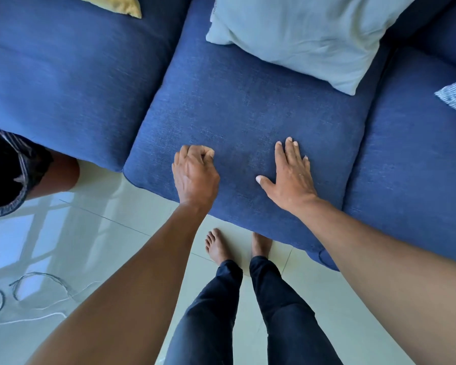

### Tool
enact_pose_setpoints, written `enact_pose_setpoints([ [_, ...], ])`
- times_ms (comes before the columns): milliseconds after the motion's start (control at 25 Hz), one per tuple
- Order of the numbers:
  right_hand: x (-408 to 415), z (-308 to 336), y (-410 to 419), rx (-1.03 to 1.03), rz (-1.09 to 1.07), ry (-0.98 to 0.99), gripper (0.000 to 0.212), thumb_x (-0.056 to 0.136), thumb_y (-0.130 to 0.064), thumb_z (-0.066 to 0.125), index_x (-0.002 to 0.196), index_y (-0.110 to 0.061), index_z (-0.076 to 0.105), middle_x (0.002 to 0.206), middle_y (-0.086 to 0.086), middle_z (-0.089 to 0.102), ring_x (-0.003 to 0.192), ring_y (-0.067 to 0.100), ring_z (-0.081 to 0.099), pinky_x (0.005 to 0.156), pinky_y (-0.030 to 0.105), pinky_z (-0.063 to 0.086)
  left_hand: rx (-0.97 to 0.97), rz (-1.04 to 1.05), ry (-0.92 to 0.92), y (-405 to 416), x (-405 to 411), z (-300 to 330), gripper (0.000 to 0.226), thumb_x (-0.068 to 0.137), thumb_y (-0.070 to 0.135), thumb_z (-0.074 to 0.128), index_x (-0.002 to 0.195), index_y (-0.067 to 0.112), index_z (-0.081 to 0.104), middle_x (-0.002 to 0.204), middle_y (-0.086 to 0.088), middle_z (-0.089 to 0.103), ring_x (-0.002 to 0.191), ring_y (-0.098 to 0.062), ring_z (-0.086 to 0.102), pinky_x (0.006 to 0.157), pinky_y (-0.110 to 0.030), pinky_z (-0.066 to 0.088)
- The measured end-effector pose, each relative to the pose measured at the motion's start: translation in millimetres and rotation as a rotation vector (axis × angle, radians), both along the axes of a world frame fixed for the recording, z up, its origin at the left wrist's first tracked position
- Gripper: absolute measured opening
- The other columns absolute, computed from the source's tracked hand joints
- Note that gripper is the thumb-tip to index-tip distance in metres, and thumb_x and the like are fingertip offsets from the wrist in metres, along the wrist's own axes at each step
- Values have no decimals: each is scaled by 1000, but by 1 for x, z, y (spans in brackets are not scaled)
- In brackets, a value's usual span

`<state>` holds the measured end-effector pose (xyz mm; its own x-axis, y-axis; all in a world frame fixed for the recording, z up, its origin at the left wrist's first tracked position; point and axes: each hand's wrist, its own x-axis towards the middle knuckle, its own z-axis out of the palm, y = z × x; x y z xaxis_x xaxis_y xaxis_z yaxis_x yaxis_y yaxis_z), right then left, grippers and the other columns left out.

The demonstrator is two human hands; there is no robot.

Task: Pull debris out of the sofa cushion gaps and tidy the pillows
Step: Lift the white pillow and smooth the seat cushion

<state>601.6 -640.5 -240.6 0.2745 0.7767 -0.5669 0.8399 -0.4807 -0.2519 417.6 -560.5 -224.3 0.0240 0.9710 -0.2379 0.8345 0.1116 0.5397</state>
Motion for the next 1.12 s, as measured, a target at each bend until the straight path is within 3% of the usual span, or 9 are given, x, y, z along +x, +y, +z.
enact_pose_setpoints([
  [320, -100, 46, 115, 43, 249, 15, 85, 102, -45, 49, 162, -11, 0, 171, 9, -9, 158, 23, -9, 128, 47, 8, 72, 321, -100, 73, -130, 38, 19, 96, 14, 51, 81, 22, 58, 95, 5, 63, 93, -18, 47, 90, -36, 44],
  [480, -209, 56, 214, 132, 408, -30, 83, 103, -46, 47, 162, -10, 2, 171, 9, -8, 159, 25, -7, 128, 47, 10, 124, 450, -125, 123, -238, 46, 14, 100, 18, 54, 91, 18, 64, 94, 6, 57, 99, -25, 52, 93, -32, 38],
  [640, -342, 67, 296, 201, 557, 24, 82, 102, -44, 49, 162, -10, 5, 171, 10, -6, 159, 25, -6, 127, 49, 11, 149, 556, -58, 162, -361, 50, 13, 100, 24, 56, 93, 17, 64, 97, -6, 63, 101, -30, 55, 93, -44, 44],
  [800, -466, 84, 362, 303, 672, 97, 81, 102, -43, 50, 162, -10, 6, 171, 11, -4, 159, 26, -5, 128, 48, 9, 169, 657, 8, 188, -470, 60, 11, 98, 21, 60, 89, 14, 64, 94, -9, 62, 98, -33, 56, 89, -45, 45],
  [1120, -631, 114, 513, 459, 942, 62, 84, 99, -42, 54, 162, -8, 10, 171, 13, 1, 158, 29, 1, 126, 52, 15, 153, 793, -27, 235, -575, 67, 13, 96, 17, 61, 85, 23, 60, 93, 0, 62, 94, -25, 54, 87, -42, 46],
])
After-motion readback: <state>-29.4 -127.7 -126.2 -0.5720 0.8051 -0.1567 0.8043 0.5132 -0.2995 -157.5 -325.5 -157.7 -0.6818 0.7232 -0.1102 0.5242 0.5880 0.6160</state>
